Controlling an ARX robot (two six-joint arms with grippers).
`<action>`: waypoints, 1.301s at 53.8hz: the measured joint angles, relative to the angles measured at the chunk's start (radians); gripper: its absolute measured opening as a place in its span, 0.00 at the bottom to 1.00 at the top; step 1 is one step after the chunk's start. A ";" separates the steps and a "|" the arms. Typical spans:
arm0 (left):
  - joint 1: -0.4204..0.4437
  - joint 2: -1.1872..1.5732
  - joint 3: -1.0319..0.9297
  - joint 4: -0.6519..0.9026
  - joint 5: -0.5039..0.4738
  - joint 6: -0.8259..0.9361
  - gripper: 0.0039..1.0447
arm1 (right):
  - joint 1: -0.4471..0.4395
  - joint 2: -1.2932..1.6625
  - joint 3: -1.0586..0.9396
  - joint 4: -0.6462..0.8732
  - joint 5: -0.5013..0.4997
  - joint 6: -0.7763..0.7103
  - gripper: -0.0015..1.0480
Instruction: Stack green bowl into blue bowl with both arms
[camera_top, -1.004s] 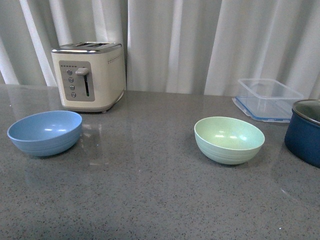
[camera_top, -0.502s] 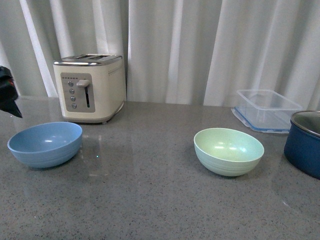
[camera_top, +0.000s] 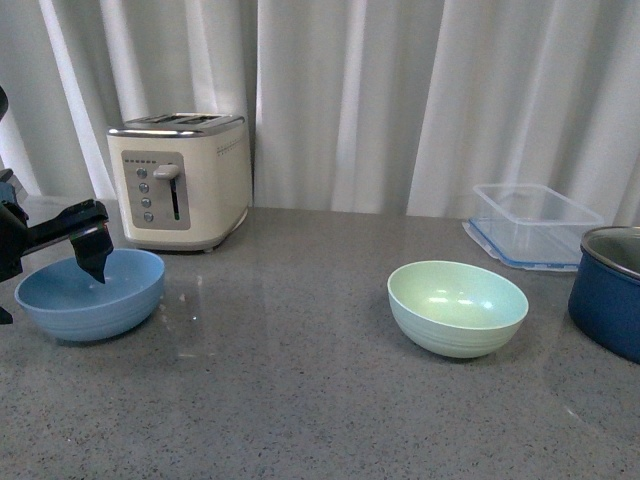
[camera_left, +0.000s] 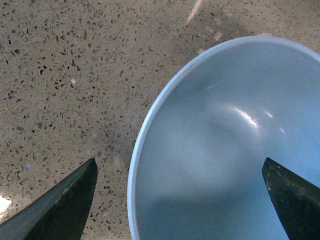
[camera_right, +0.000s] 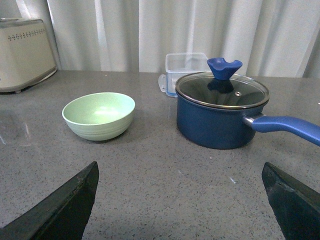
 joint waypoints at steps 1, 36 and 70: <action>-0.001 0.004 0.004 -0.002 -0.004 0.000 0.94 | 0.000 0.000 0.000 0.000 0.000 0.000 0.90; -0.017 -0.007 0.031 -0.014 0.020 -0.007 0.03 | 0.000 0.000 0.000 0.000 0.000 0.000 0.90; -0.307 0.019 0.112 -0.028 0.002 -0.019 0.03 | 0.000 0.000 0.000 0.000 0.000 0.000 0.90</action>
